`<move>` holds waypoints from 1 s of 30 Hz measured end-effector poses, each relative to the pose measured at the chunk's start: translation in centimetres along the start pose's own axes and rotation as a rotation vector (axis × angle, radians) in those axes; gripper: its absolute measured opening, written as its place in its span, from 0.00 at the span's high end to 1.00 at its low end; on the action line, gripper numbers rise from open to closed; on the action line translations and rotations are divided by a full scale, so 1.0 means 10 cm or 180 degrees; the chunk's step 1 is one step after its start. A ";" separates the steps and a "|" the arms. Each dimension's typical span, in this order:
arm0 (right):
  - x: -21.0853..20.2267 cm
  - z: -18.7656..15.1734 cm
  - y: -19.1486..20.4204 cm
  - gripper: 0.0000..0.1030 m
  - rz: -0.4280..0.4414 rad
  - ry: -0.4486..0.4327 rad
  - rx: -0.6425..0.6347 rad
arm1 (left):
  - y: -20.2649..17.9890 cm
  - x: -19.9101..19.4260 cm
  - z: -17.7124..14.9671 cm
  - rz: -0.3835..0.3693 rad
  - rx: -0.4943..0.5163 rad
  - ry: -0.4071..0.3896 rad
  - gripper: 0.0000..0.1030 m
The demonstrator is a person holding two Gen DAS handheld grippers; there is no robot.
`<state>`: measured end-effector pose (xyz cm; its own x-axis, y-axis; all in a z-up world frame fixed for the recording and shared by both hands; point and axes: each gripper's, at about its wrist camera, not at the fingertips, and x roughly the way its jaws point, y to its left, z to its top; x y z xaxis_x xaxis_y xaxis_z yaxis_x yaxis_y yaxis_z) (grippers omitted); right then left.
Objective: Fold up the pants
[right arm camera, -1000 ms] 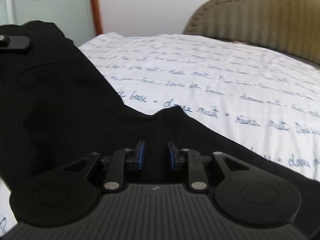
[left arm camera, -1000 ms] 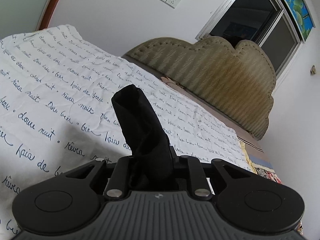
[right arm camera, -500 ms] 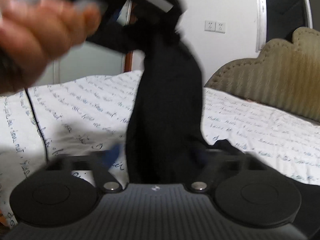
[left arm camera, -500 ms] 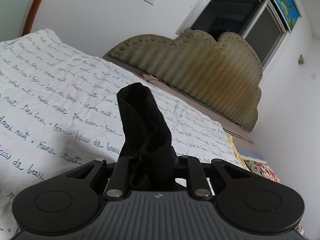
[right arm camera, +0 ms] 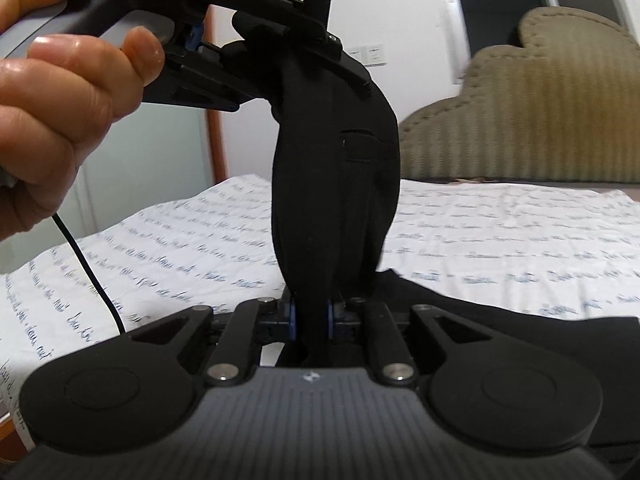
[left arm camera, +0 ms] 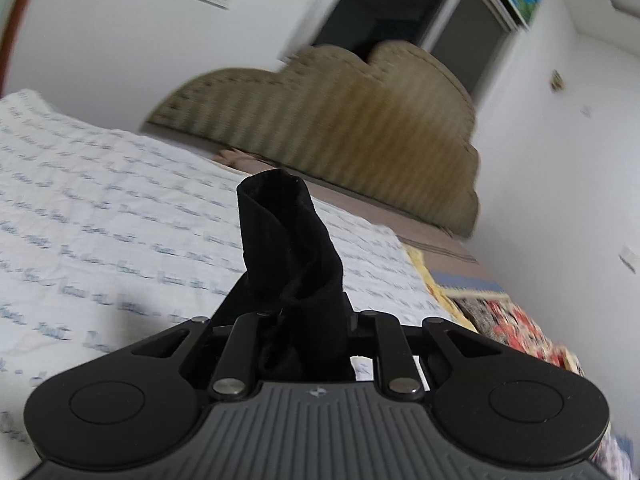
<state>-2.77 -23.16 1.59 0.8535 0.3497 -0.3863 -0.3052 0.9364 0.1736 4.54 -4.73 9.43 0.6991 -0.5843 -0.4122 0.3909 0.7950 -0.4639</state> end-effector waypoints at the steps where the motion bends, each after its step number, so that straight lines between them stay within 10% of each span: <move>1: -0.03 -0.01 -0.06 0.87 -0.0041 -0.0012 0.0040 | -0.07 0.07 -0.02 -0.0035 0.0042 0.0035 0.83; 23: -0.45 -0.56 -0.96 0.87 -0.0332 0.0100 0.1236 | -0.95 1.46 -0.89 -0.0534 0.0753 0.1444 0.77; 27: -0.42 -0.67 -1.10 0.86 -0.0221 0.0137 0.1637 | -0.96 1.41 -0.89 -0.0713 0.0685 0.1391 0.76; 30: -0.41 -0.73 -1.21 0.84 -0.0124 0.0146 0.1930 | -0.92 1.29 -0.80 -0.0753 0.0641 0.1223 0.57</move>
<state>-5.65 -35.67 -5.51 0.8361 0.3292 -0.4389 0.0323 0.7691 0.6383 5.15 -20.94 2.07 0.3208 -0.7403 -0.5908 0.6468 0.6269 -0.4344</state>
